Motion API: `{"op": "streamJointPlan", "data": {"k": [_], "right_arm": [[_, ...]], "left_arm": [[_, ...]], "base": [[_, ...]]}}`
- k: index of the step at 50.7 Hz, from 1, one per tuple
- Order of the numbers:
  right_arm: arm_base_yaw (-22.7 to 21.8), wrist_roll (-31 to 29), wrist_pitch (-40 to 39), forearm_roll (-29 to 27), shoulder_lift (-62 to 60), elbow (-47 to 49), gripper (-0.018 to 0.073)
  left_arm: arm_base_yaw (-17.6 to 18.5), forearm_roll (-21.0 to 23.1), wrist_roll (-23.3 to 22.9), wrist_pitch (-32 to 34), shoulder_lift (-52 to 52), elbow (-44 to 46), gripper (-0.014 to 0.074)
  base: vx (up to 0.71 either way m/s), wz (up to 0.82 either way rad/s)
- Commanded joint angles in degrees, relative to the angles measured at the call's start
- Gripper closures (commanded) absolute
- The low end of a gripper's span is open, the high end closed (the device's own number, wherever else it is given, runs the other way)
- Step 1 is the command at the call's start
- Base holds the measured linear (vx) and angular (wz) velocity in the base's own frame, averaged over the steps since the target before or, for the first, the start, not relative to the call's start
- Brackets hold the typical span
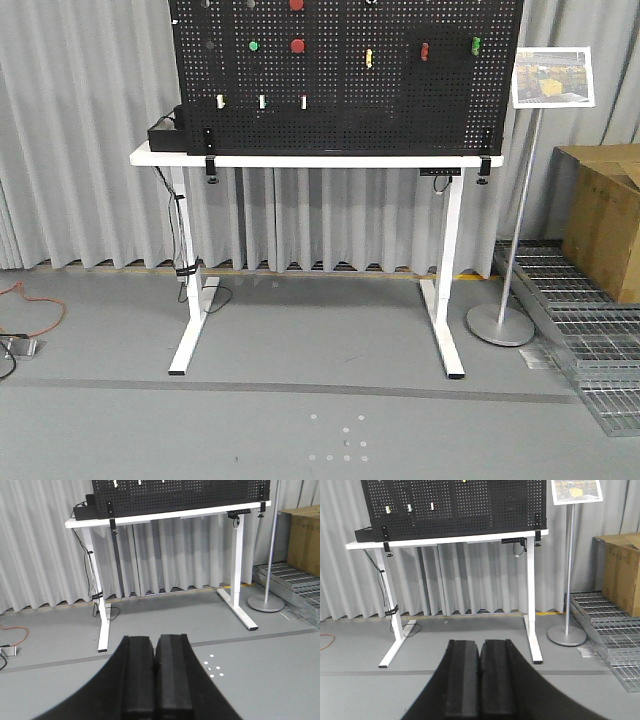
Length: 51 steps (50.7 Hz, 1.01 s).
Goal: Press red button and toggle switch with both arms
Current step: 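Drive the base forward toward the black pegboard panel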
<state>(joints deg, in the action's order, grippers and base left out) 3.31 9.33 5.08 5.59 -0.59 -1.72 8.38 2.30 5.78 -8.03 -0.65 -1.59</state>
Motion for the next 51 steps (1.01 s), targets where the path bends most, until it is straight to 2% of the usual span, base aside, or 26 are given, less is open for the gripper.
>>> {"op": "streamJointPlan", "data": {"k": [1,51], "right_arm": [[-0.32,-0.13,-4.66,0.15,-1.02,-0.69,0.0562],[-0.32,-0.13,-4.21,0.15,-1.02,-0.69,0.0562]], "left_arm": [[0.33,-0.02,-0.45,4.66,-0.92,-1.96,0.0595],[0.33,-0.02,-0.45,4.66,-0.92,-1.96,0.0595]], "base": [[0.0,0.0],[0.04,0.0]]}}
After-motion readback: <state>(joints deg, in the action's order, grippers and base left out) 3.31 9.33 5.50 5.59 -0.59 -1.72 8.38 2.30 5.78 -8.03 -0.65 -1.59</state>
